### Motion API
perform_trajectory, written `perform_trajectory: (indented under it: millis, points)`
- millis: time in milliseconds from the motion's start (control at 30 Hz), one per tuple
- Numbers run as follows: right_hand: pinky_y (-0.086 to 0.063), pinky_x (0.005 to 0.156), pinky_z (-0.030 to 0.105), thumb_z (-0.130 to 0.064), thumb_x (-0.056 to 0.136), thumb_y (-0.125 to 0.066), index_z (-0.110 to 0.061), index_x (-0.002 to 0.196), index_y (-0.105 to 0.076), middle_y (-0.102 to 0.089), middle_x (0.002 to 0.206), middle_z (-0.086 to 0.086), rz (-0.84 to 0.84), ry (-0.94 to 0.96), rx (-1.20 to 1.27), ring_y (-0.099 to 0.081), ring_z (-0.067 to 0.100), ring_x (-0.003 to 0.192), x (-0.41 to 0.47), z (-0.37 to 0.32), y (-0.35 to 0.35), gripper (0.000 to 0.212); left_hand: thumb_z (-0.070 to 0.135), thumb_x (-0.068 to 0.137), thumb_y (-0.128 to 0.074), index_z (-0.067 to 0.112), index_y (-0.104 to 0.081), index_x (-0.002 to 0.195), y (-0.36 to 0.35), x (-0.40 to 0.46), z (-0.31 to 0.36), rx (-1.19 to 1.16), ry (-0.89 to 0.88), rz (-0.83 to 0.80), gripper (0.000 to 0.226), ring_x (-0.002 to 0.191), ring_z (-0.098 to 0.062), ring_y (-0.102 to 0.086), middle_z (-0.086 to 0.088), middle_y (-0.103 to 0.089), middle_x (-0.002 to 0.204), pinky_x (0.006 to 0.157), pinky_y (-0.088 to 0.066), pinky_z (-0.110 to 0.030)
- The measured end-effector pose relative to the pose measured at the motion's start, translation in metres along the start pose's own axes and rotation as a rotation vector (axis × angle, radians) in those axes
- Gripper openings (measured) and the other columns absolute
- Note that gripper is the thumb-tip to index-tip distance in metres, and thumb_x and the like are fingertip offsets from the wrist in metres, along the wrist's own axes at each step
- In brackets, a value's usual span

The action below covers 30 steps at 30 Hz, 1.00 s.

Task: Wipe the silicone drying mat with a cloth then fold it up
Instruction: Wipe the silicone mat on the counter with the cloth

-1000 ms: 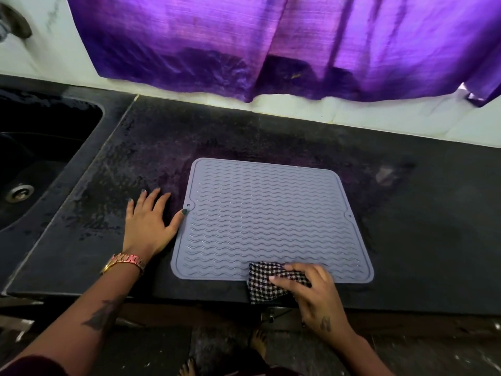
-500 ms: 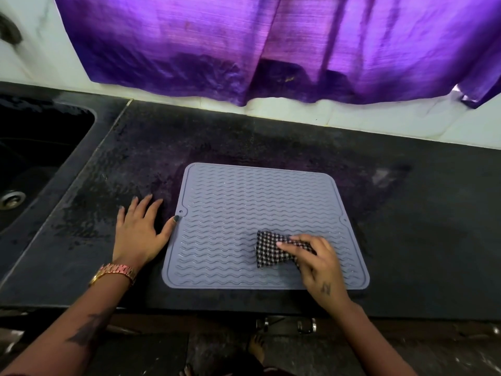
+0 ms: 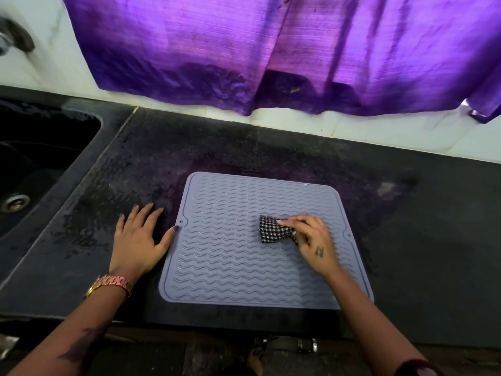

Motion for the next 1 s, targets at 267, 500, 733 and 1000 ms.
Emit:
perform_trajectory:
  millis: [267, 500, 733, 1000]
  points:
    - [-0.041, 0.081, 0.037, 0.014, 0.077, -0.058, -0.019, 0.108, -0.071, -0.066, 0.101, 0.005, -0.061, -0.02, -0.012, -0.057, 0.028, 0.093, 0.04, 0.018, -0.008, 0.048, 0.072, 0.077, -0.018, 0.018, -0.05, 0.135, 0.003, 0.0, 0.002, 0.001, 0.009, 0.002, 0.085, 0.14, -0.028, -0.028, -0.007, -0.042, 0.146, 0.116, -0.012, -0.046]
    - [-0.037, 0.086, 0.034, 0.01, 0.081, -0.053, -0.021, 0.113, -0.069, -0.064, 0.107, 0.006, -0.089, -0.089, -0.045, -0.053, 0.026, 0.099, 0.069, 0.027, -0.016, 0.047, 0.071, 0.076, -0.021, 0.018, -0.052, 0.133, 0.004, 0.001, 0.003, -0.01, 0.01, 0.008, 0.084, 0.14, -0.028, -0.029, -0.007, -0.042, 0.146, 0.116, -0.013, -0.045]
    - [-0.038, 0.081, 0.034, 0.008, 0.083, -0.051, -0.023, 0.111, -0.07, -0.064, 0.106, 0.007, -0.049, -0.097, -0.084, -0.053, 0.029, 0.095, 0.099, 0.036, -0.007, 0.046, 0.072, 0.076, -0.02, 0.02, -0.05, 0.134, 0.005, 0.001, 0.002, 0.0, 0.015, -0.003, 0.084, 0.14, -0.026, -0.028, -0.006, -0.042, 0.146, 0.116, -0.011, -0.044]
    - [-0.042, 0.091, 0.034, 0.006, 0.085, -0.052, -0.024, 0.113, -0.068, -0.063, 0.109, 0.008, -0.141, -0.169, -0.061, -0.053, 0.026, 0.103, 0.109, 0.053, -0.015, 0.044, 0.071, 0.076, -0.02, 0.02, -0.051, 0.133, 0.006, 0.001, 0.003, 0.006, 0.012, -0.008, 0.083, 0.14, -0.026, -0.029, -0.006, -0.043, 0.145, 0.116, -0.012, -0.045]
Point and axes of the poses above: each hand's wrist, its own x-axis towards the middle knuckle, its own y-axis out of the back of the hand, z = x × y, the point moved 6 cm from there along x, towards the middle knuckle
